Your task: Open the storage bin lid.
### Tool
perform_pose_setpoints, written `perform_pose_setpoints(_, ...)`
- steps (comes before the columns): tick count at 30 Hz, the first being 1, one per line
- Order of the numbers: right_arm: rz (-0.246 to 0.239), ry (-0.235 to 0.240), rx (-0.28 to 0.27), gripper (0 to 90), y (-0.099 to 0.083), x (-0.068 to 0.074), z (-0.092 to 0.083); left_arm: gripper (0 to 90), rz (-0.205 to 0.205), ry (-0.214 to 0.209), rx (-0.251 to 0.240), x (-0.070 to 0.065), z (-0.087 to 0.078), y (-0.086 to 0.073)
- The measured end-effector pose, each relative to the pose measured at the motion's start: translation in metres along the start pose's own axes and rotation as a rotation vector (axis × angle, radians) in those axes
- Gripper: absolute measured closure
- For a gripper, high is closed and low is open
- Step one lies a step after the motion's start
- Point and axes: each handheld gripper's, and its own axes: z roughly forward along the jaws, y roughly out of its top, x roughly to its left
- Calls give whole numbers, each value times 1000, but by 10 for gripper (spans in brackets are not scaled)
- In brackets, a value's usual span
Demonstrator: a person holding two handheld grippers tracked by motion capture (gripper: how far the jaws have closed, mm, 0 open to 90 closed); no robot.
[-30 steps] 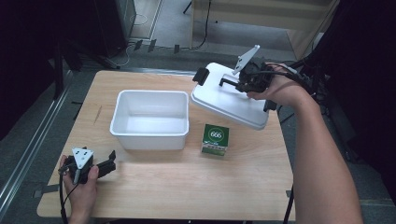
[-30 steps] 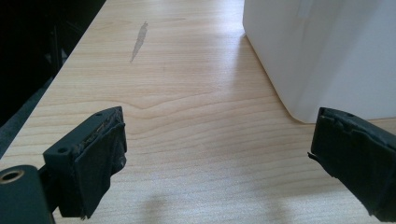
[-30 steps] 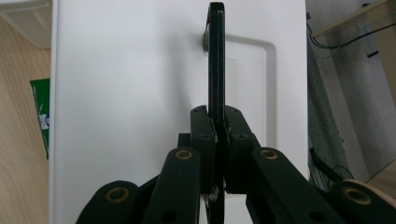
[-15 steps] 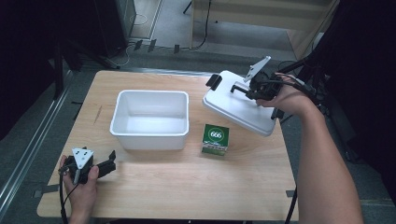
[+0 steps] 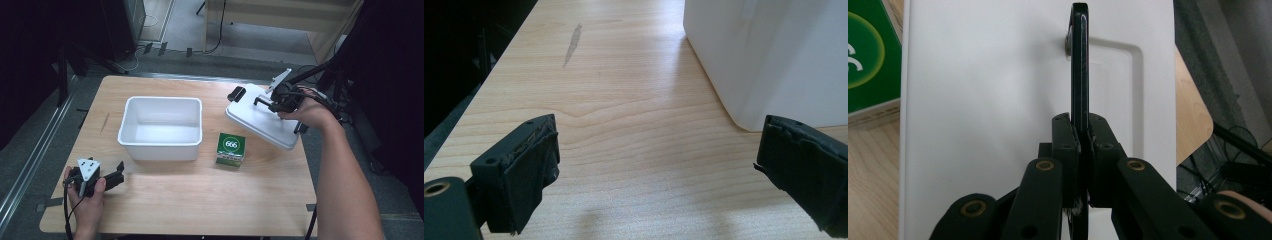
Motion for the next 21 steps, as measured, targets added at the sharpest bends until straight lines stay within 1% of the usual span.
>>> perform_pose_setpoints(1,0,0,0,855,0,0,0,41,0,0,0,0,0,0)
perform_pose_setpoints(3,5,6,11,855,-3,0,6,41,0,-1,-1,0,0,0)
perform_pose_setpoints(5,4,8,37,855,-7,-1,14,41,2,0,0,0,0,0)
perform_pose_setpoints(7,7,7,42,855,-8,-1,16,41,3,0,-2,0,0,0)
perform_pose_setpoints(12,28,18,53,855,-16,-2,29,41,5,0,-2,-1,0,0)
perform_pose_setpoints(18,50,32,74,854,-24,0,42,41,6,2,-3,-1,0,0)
perform_pose_setpoints(21,58,36,71,855,-27,1,47,41,6,2,-3,-1,0,0)
